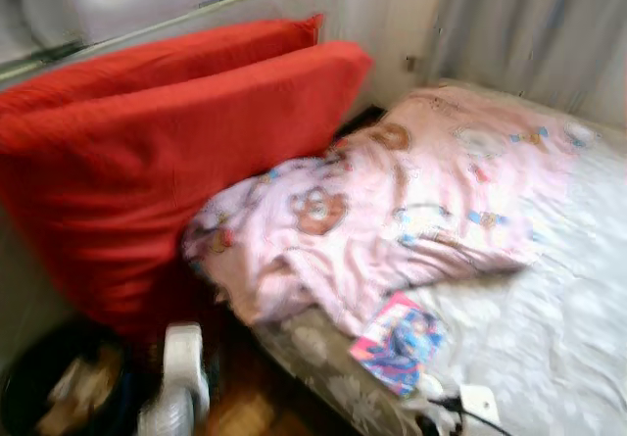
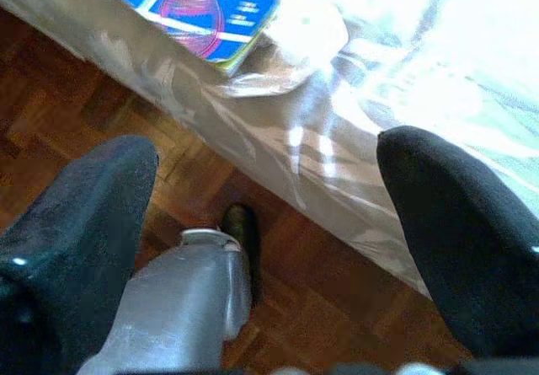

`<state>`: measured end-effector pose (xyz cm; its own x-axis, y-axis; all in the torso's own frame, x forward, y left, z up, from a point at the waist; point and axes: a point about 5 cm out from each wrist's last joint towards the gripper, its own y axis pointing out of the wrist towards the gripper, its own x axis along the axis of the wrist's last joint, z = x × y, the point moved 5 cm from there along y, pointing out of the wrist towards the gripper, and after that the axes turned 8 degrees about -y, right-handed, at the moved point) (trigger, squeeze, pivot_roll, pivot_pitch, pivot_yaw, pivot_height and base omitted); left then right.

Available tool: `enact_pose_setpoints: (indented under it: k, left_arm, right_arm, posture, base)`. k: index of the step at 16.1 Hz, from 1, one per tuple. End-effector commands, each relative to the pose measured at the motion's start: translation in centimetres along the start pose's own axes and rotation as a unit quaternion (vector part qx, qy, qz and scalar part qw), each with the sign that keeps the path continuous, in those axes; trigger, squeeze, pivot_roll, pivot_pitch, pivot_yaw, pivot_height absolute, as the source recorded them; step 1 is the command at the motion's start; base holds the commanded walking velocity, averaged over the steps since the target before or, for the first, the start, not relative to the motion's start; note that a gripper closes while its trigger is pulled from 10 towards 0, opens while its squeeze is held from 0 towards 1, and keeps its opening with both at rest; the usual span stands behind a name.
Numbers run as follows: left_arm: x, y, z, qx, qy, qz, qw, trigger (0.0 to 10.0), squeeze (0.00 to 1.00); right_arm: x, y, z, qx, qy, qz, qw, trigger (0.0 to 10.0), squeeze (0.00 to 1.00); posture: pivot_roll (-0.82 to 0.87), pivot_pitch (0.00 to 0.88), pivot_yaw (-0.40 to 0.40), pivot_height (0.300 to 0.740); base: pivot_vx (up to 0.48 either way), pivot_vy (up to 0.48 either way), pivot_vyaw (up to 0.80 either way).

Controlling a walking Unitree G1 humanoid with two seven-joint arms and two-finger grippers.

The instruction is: Clean up the room

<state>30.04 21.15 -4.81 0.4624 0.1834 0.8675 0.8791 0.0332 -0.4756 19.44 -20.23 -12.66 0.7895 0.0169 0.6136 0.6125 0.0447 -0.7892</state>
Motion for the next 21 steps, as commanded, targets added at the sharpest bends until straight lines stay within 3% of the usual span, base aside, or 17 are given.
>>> enact_pose_setpoints:
  k: [1, 5, 10, 11, 13, 18, 21]
  left_arm:
    - [-1.3, -0.4, -0.2, -0.004, -0.013, 0.013, 1.0, 10.0, 0.0]
    - [-0.3, -0.3, -0.3, -0.003, -0.004, -0.01, 1.0, 10.0, 0.0]
    - [1.5, -0.6, -0.5, 0.002, -0.04, -0.077, 0.996, 10.0, 0.0]
    - [2.0, -0.8, -0.9, -0.006, -0.039, -0.093, 0.995, 10.0, 0.0]
    - [1.8, -1.2, -1.3, -0.013, -0.036, -0.103, 0.994, 10.0, 0.0]
    - [2.6, -2.5, -1.9, -0.024, -0.009, -0.15, 0.988, 10.0, 0.0]
    - [5.0, -4.2, -1.7, -0.035, 0.025, -0.208, 0.977, 10.0, 0.0]
  right_arm:
    - [-0.5, -0.2, -0.3, -0.004, 0.004, 0.002, 1.0, 10.0, 0.0]
    - [0.1, -0.3, -0.1, -0.003, -0.015, -0.023, 1.0, 10.0, 0.0]
    - [1.4, -0.7, 0.0, 0.003, -0.003, -0.091, 0.996, 10.0, 0.0]
    - [13.3, 0.4, 3.0, 0.025, -0.036, -0.237, 0.971, 10.0, 0.0]
    - [18.5, -0.3, 3.9, 0.029, -0.05, -0.298, 0.953, 10.0, 0.0]
    - [19.7, -1.4, 4.2, 0.025, -0.056, -0.351, 0.934, 10.0, 0.0]
    - [18.4, -3.2, 2.2, -0.033, -0.019, -0.393, 0.919, 10.0, 0.0]
  posture:
    - [-0.01, 0.0, -0.004, 0.74]
    - [-0.02, 0.0, 0.009, 0.74]
    - [-0.03, 0.0, 0.004, 0.74]
    - [-0.04, 0.0, -0.002, 0.74]
    - [-0.04, 0.0, -0.007, 0.74]
    - [-0.02, 0.0, -0.034, 0.74]
    - [0.01, 0.0, -0.039, 0.74]
  base:
    - [0.0, 0.0, 0.0]
    - [0.0, 0.0, 0.0]
    - [0.0, 0.0, 0.0]
    - [0.0, 0.0, 0.0]
    - [0.0, 0.0, 0.0]
    - [0.0, 0.0, 0.0]
    - [0.0, 0.0, 0.0]
